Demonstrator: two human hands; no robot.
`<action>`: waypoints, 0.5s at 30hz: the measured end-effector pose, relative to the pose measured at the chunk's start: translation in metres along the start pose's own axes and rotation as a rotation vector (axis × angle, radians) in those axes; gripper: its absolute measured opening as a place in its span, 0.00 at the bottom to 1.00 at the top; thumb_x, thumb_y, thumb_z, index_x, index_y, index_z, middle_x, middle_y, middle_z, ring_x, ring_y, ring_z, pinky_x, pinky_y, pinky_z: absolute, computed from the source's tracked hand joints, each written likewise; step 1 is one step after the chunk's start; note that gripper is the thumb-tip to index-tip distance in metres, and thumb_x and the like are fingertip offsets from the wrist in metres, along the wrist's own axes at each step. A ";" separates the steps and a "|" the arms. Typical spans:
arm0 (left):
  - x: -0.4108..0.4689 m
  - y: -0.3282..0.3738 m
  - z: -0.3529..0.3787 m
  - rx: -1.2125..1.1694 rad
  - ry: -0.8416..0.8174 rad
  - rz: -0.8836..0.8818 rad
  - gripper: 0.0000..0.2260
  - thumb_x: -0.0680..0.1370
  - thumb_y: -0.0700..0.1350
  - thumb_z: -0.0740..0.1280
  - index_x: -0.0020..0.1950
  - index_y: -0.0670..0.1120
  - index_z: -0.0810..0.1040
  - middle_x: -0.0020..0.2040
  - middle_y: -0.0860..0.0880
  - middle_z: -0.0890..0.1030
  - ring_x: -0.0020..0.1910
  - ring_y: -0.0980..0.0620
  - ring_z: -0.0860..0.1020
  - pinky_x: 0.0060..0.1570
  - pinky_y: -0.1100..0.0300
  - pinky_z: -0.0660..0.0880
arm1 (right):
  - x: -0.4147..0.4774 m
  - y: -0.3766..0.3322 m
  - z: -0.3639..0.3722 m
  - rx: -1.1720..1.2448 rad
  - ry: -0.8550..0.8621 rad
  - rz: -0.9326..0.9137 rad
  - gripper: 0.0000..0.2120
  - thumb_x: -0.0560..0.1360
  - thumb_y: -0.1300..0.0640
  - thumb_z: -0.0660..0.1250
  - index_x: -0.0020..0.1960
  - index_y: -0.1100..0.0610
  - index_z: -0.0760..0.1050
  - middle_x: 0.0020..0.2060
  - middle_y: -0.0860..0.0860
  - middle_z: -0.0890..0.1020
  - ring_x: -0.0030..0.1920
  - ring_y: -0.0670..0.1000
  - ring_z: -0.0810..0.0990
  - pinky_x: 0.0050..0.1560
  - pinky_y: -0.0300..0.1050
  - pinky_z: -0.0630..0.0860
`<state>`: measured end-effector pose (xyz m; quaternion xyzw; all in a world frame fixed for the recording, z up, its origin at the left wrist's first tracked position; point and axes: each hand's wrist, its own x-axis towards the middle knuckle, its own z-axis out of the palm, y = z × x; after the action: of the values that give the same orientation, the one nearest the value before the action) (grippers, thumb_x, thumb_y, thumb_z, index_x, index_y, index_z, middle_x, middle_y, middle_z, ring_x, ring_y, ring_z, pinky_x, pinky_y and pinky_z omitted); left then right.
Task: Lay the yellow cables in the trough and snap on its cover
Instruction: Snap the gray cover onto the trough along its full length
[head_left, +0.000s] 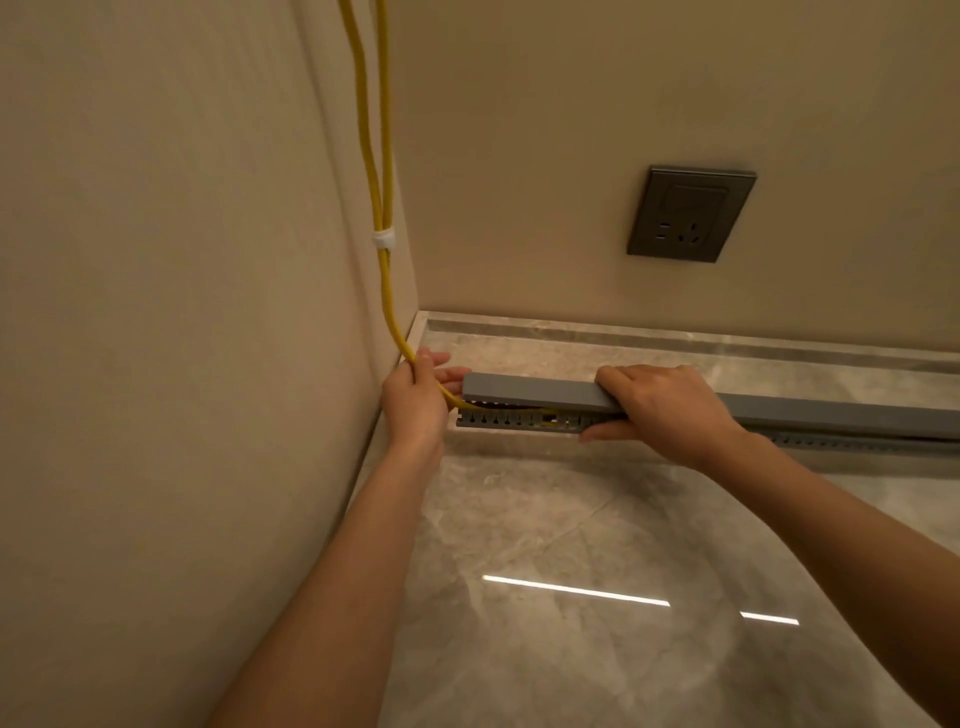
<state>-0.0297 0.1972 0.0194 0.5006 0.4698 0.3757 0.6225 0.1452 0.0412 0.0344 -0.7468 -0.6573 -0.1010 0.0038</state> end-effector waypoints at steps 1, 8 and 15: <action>-0.002 -0.003 -0.002 0.060 -0.015 -0.008 0.13 0.82 0.48 0.54 0.47 0.45 0.76 0.39 0.49 0.82 0.32 0.59 0.81 0.33 0.63 0.76 | 0.000 0.000 0.001 -0.002 -0.002 0.000 0.24 0.69 0.32 0.58 0.48 0.53 0.69 0.39 0.49 0.79 0.37 0.52 0.76 0.30 0.42 0.62; -0.016 -0.013 -0.005 0.024 -0.138 -0.219 0.08 0.80 0.44 0.61 0.50 0.40 0.77 0.52 0.41 0.81 0.50 0.47 0.80 0.40 0.57 0.82 | 0.000 -0.002 0.005 0.027 -0.025 0.014 0.24 0.69 0.32 0.58 0.48 0.53 0.68 0.41 0.50 0.79 0.38 0.52 0.76 0.31 0.43 0.64; -0.018 -0.003 -0.008 -0.363 -0.151 -0.417 0.08 0.78 0.44 0.64 0.44 0.40 0.76 0.44 0.41 0.82 0.43 0.48 0.82 0.38 0.59 0.82 | 0.003 0.004 -0.002 0.041 0.021 -0.029 0.28 0.69 0.31 0.49 0.47 0.54 0.72 0.39 0.50 0.80 0.36 0.52 0.77 0.30 0.43 0.64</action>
<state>-0.0424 0.1816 0.0203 0.2998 0.4401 0.2793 0.7990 0.1491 0.0436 0.0379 -0.7358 -0.6700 -0.0955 0.0247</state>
